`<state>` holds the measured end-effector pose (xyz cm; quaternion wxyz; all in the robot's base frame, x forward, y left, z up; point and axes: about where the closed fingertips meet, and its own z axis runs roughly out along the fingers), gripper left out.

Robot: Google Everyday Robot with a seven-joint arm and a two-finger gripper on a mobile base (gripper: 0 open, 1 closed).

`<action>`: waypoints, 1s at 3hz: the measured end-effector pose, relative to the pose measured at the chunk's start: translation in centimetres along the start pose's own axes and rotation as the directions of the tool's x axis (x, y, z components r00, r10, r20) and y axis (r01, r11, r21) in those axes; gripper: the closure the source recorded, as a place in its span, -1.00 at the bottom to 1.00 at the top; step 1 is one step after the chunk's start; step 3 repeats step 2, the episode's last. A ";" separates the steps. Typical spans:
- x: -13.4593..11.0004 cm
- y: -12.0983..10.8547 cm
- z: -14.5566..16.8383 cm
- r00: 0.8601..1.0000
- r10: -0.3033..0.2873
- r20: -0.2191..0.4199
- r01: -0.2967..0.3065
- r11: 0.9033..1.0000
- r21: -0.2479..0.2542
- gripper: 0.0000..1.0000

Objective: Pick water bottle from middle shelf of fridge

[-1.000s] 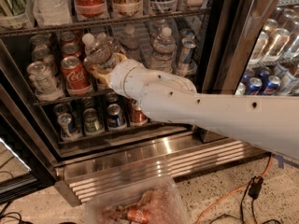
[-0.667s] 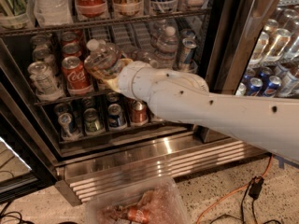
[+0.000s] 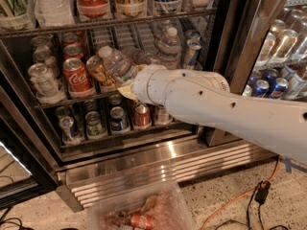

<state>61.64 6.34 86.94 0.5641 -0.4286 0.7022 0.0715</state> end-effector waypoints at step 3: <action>0.7 -0.2 -0.7 1.000 0.012 -0.021 -0.013 1.000 -0.009 1.00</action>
Offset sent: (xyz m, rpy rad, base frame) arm -0.0017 -0.0202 -0.0087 -0.0128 0.0387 -0.0128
